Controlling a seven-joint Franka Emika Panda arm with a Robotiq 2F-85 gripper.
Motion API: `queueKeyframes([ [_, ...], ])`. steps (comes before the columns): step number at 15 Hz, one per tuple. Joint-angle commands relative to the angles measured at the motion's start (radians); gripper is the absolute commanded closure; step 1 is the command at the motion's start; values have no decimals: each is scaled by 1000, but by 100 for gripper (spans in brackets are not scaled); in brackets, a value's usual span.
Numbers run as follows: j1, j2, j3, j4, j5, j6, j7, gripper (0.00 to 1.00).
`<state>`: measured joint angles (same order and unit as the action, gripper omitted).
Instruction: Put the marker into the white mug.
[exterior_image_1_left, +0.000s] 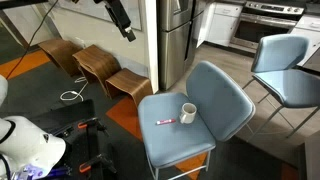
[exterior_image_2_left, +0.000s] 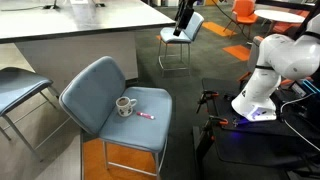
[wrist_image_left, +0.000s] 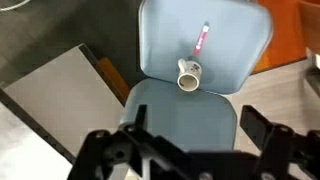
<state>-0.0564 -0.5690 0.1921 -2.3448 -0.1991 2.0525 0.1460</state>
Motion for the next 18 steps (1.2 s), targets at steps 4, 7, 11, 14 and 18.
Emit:
queueKeyframes([
  [4,29,4,-23,3,-16,-5,13,0],
  [7,29,4,-23,3,-16,-5,13,0],
  [11,30,56,-43,8,2,46,18,0],
  [14,45,173,-97,25,76,131,-17,0],
  [18,51,384,-145,63,173,280,-40,0],
])
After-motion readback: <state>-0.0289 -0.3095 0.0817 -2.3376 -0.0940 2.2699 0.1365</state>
